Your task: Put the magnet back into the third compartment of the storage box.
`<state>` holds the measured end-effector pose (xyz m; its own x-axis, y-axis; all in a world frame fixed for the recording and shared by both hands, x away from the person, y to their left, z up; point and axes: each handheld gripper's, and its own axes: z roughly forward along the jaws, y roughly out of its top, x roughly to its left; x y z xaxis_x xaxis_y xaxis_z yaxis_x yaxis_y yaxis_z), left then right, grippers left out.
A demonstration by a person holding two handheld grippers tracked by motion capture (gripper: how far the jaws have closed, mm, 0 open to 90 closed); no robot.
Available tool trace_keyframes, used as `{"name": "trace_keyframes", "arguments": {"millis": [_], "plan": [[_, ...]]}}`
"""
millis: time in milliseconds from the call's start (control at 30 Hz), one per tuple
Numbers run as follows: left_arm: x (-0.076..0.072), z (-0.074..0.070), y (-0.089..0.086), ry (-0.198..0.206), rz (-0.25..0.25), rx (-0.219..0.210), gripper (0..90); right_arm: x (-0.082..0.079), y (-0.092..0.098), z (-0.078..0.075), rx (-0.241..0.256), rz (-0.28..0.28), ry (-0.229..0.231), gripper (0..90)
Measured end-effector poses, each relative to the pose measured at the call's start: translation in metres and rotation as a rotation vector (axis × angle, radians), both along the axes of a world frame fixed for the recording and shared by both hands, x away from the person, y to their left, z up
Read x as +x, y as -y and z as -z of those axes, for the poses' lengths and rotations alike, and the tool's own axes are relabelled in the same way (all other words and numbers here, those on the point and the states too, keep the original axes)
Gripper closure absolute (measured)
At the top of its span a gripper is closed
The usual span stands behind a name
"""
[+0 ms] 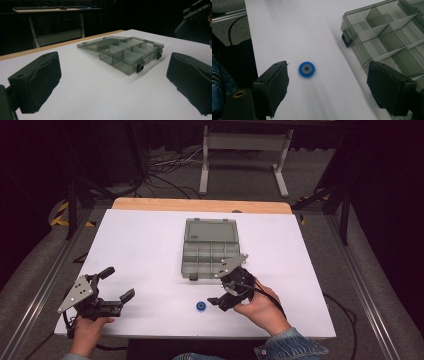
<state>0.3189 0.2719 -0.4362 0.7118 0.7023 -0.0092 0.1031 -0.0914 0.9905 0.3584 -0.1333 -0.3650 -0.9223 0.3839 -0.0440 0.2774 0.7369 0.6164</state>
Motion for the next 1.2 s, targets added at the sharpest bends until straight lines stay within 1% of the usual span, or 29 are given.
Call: {"name": "trace_keyframes", "arguments": {"millis": [33,100,233,333,400,533,633,667,700,733,800,933,1033,1100,1200], "plan": [[0.000,0.000,0.000,0.000,0.000,0.000,0.3,0.001,-0.003,0.001,-0.018,-0.005,-0.017,18.3],[0.000,0.000,0.000,-0.001,0.000,0.000,0.3,0.001,-0.006,0.002,-0.038,-0.011,-0.037,18.3],[0.000,0.000,0.000,-0.001,0.000,-0.001,0.3,0.003,-0.011,0.004,-0.077,-0.030,-0.062,18.3],[0.000,0.000,0.000,-0.004,0.000,0.004,0.3,0.003,-0.013,0.006,-0.106,-0.033,-0.081,18.2],[0.000,0.000,-0.001,-0.004,-0.001,0.004,0.3,0.004,-0.015,0.008,-0.118,-0.033,-0.094,17.5],[0.000,0.000,0.000,-0.005,-0.002,0.005,0.3,0.006,-0.017,0.013,-0.146,-0.013,-0.120,16.9],[0.000,0.000,0.000,-0.006,-0.001,0.005,0.3,0.007,-0.018,0.016,-0.162,-0.012,-0.130,17.8],[0.000,0.000,0.000,-0.005,-0.001,0.005,0.3,0.006,-0.019,0.016,-0.162,-0.015,-0.123,19.6],[0.000,0.000,0.000,-0.005,-0.002,0.005,0.3,0.005,-0.019,0.016,-0.152,-0.021,-0.104,21.3],[0.000,0.000,-0.001,-0.004,-0.003,0.005,0.3,0.004,-0.019,0.015,-0.137,-0.022,-0.096,22.3],[0.000,0.000,-0.001,-0.004,-0.004,0.002,0.3,0.003,-0.020,0.016,-0.120,-0.024,-0.091,23.0],[0.000,0.000,-0.001,-0.004,-0.004,0.005,0.3,0.002,-0.024,0.022,-0.118,-0.044,-0.095,24.5],[0.000,0.000,-0.001,-0.003,-0.004,0.004,0.3,0.002,-0.027,0.028,-0.121,-0.055,-0.111,25.2],[0.000,0.000,-0.001,-0.004,-0.004,0.003,0.3,0.001,-0.028,0.030,-0.121,-0.054,-0.113,25.3],[0.000,0.000,-0.001,-0.004,-0.004,0.003,0.3,0.003,-0.031,0.037,-0.129,-0.057,-0.121,25.8]]}}
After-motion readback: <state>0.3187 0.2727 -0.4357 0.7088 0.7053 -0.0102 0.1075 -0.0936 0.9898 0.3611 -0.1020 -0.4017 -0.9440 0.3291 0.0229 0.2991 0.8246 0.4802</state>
